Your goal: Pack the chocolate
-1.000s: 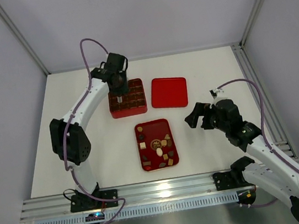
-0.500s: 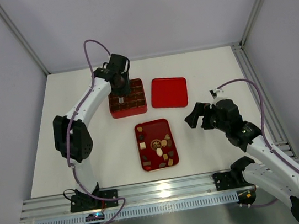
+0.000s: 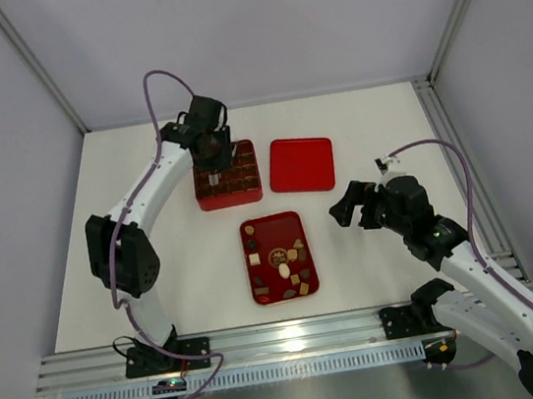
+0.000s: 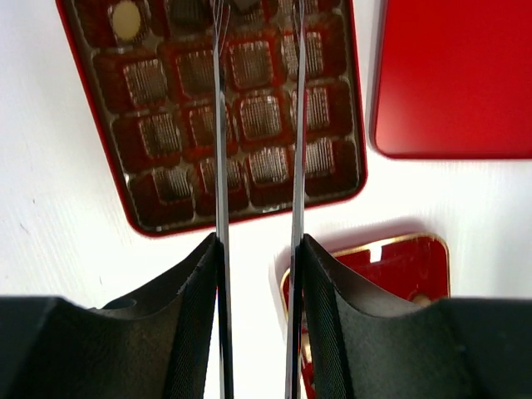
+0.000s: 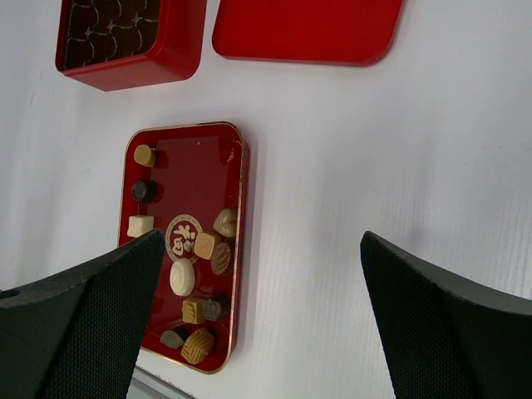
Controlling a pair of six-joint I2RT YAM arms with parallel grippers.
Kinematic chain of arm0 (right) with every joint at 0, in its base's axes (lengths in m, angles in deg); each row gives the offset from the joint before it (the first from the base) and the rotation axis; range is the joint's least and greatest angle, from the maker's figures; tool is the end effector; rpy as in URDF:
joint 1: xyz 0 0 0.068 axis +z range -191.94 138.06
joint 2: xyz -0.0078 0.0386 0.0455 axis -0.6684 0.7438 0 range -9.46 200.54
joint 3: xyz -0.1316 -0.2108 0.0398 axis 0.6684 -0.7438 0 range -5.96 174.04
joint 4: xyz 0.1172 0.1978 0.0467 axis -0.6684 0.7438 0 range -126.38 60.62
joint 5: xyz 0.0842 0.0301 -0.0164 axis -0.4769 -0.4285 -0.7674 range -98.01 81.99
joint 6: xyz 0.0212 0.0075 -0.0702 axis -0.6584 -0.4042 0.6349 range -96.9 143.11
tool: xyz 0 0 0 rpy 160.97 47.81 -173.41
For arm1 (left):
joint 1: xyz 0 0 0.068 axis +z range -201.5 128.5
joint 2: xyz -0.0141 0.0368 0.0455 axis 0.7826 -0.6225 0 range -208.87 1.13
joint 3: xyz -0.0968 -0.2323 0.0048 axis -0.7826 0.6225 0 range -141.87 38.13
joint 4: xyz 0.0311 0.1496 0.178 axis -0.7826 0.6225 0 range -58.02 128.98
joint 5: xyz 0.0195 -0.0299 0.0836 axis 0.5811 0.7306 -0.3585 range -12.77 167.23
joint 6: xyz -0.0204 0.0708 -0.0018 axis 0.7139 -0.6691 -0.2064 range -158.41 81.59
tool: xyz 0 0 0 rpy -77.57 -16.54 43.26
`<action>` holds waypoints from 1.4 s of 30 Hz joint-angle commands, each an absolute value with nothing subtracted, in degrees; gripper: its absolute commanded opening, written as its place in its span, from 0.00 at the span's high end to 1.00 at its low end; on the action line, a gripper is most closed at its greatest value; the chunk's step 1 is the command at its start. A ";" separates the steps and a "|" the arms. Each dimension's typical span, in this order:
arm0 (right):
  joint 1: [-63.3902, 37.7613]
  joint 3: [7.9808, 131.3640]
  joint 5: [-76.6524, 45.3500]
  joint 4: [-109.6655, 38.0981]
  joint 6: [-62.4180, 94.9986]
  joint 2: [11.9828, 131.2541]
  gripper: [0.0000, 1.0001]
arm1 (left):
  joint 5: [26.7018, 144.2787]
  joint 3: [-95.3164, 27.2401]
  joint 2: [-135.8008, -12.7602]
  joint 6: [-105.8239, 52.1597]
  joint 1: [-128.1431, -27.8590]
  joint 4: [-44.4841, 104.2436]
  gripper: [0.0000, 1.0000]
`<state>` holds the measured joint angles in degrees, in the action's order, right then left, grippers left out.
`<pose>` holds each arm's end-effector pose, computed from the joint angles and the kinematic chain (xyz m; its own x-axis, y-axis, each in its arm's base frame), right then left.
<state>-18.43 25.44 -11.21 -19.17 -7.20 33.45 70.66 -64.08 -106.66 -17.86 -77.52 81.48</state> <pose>0.1685 0.0770 0.2288 -0.6040 0.2866 -0.7436 -0.1603 0.8703 0.4657 0.3556 -0.1658 0.2719 -0.8222 0.0134 -0.5690 0.0943 0.9891 -0.1131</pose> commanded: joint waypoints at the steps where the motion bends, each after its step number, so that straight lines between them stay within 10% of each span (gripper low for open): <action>1: -18.30 27.26 -11.52 -21.08 -7.04 32.55 0.00 | 73.01 -57.79 -96.10 -17.58 -78.92 81.82 0.59; 16: -18.21 24.98 -12.23 -22.49 -8.18 30.70 0.00 | 71.52 -30.96 -67.80 -8.89 -94.28 85.68 0.59; 42: -18.21 24.01 -12.05 -22.40 -8.45 29.91 0.00 | 65.19 -24.10 -70.59 -3.52 -100.11 82.87 0.58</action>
<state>-18.41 24.02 -12.15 -20.06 -8.31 30.26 66.95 -24.28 -70.40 -4.24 -99.93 85.30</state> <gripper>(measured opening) 0.996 0.421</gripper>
